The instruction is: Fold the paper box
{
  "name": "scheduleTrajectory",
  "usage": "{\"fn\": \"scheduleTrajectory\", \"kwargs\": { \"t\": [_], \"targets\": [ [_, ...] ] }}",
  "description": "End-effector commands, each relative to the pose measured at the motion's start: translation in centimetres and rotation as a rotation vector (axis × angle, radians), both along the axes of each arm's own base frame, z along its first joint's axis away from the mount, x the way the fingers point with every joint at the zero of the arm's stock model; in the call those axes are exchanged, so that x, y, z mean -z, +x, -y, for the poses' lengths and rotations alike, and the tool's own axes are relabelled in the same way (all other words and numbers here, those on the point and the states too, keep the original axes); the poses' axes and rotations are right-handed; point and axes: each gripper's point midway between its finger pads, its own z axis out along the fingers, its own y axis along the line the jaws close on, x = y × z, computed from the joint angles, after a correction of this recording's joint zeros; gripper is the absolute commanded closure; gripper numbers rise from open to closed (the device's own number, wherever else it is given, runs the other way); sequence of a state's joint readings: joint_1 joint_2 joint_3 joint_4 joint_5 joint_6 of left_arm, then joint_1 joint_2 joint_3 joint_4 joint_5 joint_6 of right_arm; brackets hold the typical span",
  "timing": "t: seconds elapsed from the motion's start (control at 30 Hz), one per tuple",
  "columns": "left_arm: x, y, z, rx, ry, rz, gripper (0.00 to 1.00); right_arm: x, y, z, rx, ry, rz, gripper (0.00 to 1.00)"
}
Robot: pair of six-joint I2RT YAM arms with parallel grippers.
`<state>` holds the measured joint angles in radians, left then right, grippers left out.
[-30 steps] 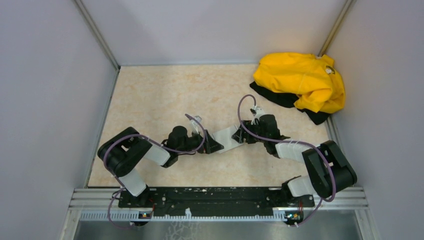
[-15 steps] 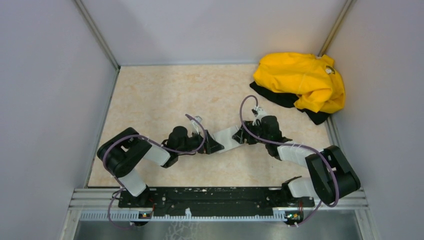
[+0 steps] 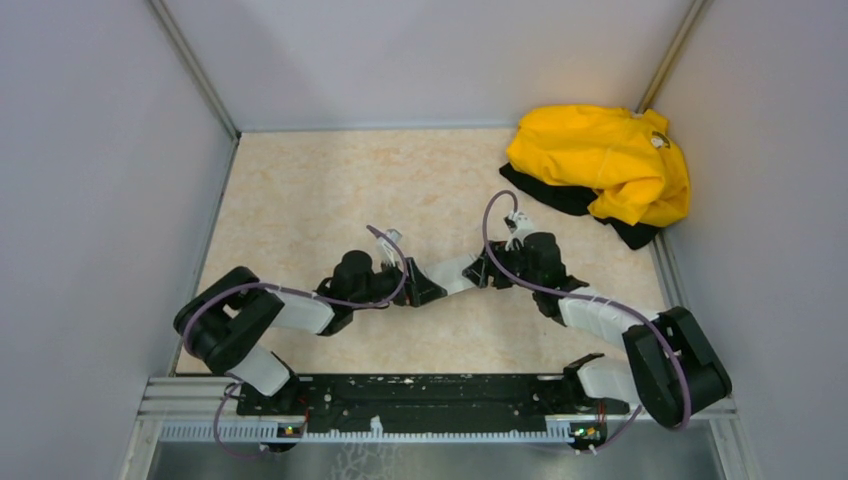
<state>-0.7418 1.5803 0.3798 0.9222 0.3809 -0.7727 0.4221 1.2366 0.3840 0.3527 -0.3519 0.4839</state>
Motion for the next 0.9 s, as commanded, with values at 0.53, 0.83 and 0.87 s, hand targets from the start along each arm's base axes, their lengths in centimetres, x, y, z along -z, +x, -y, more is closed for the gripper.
{"fn": "scheduleTrajectory", "kwargs": {
  "t": [0.53,0.83,0.87],
  "targets": [
    [-5.3,-0.5,-0.1,-0.008,-0.045,0.114,0.01,-5.7,-2.5,-2.9,-0.104,0.097,0.063,0.34],
    [-5.4,-0.9,-0.2,-0.004,-0.050,0.087,0.01,-7.2,-3.2,-2.9,-0.123,0.108,0.068,0.33],
    [-5.4,-0.9,-0.2,-0.004,-0.049,0.083,0.01,-7.2,-3.2,-2.9,-0.124,0.110,0.068,0.33]
  ]
}}
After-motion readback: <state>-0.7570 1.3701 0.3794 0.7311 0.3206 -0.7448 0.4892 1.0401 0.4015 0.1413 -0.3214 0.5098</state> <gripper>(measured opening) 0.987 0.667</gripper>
